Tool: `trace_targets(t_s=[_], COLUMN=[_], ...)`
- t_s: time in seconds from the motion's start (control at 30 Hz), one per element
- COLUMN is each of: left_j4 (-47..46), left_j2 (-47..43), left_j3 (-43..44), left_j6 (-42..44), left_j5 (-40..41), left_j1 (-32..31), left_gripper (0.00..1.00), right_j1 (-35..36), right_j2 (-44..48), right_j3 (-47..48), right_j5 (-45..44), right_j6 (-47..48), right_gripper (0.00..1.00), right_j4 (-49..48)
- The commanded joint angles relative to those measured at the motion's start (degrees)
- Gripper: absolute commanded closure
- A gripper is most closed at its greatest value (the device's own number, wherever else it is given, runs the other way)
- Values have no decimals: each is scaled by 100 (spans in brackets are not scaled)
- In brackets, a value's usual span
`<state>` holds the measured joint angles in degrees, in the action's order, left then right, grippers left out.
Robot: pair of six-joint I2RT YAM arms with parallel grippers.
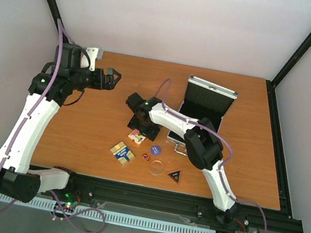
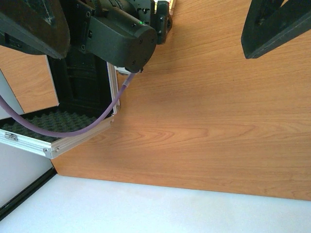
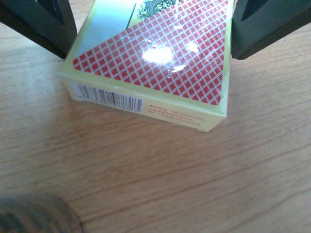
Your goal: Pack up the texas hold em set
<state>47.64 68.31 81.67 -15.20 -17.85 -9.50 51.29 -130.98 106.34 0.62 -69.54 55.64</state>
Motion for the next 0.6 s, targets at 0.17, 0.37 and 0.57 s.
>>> trace_targets(t_s=[0.17,0.37,0.57], left_j4=[26,89,92], left_j2=[-81,-93,-95], left_j3=[16,103,157], left_j6=[26,28,-6], left_j5=[-6,115,106], left_j1=[-30,-26,-30], left_gripper=[0,0,0], right_j1=[92,123,310], right_j2=[6,251,558], right_j3=[-292,-192,340], right_j5=[25,98,-99], right_j6=[93,1001,2356], right_gripper=[47,76,90], right_j4=[96,59,949])
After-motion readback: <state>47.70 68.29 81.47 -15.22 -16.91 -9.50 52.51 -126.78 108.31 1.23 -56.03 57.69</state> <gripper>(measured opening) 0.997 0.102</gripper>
